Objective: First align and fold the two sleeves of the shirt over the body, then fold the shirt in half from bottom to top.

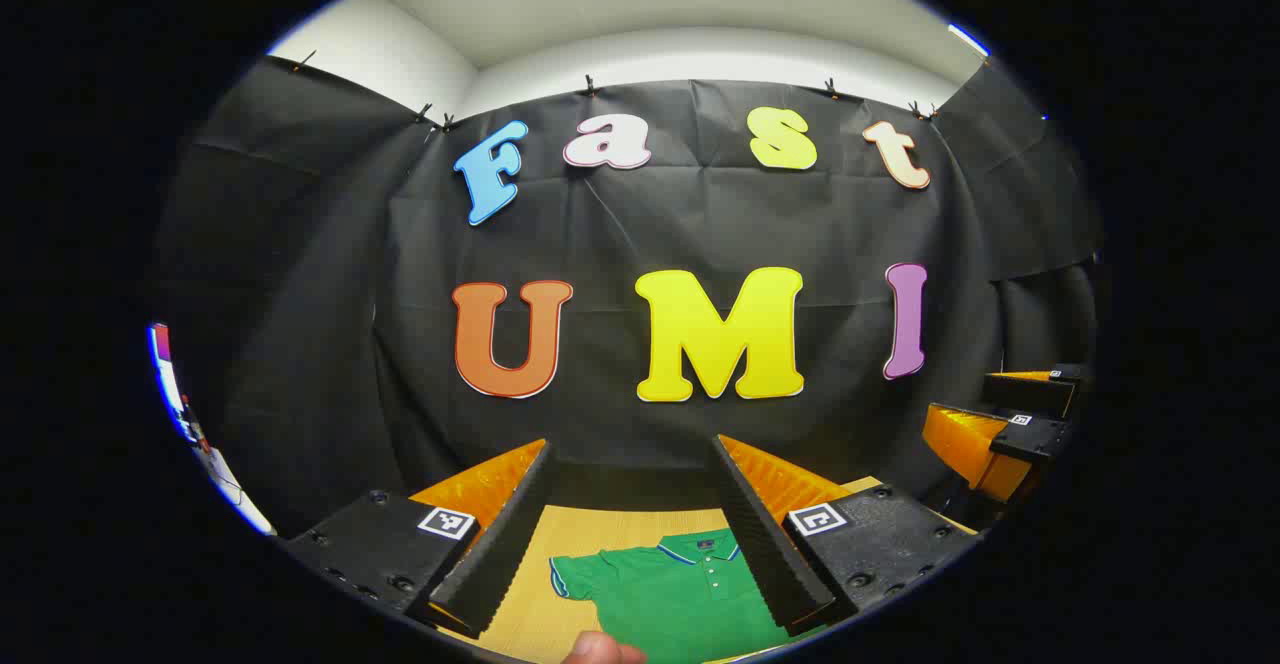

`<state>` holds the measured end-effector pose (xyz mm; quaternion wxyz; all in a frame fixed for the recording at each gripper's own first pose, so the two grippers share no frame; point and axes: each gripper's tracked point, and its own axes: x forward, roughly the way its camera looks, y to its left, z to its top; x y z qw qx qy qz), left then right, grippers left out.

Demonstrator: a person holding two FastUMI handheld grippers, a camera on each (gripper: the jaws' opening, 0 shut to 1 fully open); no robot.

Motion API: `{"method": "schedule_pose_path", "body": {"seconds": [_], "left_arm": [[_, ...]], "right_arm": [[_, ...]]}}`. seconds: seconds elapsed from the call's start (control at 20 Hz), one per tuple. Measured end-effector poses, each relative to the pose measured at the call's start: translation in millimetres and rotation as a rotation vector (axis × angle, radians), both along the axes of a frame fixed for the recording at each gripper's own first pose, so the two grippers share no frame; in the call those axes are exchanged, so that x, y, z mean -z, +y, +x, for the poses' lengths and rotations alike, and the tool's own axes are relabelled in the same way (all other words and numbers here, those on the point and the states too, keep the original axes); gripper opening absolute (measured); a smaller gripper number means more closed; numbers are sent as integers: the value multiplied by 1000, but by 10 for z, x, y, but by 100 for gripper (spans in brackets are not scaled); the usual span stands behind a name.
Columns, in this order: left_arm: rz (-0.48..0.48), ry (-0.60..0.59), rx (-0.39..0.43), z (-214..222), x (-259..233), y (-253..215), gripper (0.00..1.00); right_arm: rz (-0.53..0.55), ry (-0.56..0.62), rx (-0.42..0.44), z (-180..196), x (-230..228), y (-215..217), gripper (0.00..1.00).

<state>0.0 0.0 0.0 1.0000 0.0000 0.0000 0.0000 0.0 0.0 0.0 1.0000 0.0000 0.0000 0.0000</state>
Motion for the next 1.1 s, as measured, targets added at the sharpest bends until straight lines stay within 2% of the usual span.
{"method": "schedule_pose_path", "body": {"seconds": [1.1], "left_arm": [[12, 37, -6, 191, 160, 18, 98]], "right_arm": [[19, 44, -3, 305, 175, 10, 96]]}}
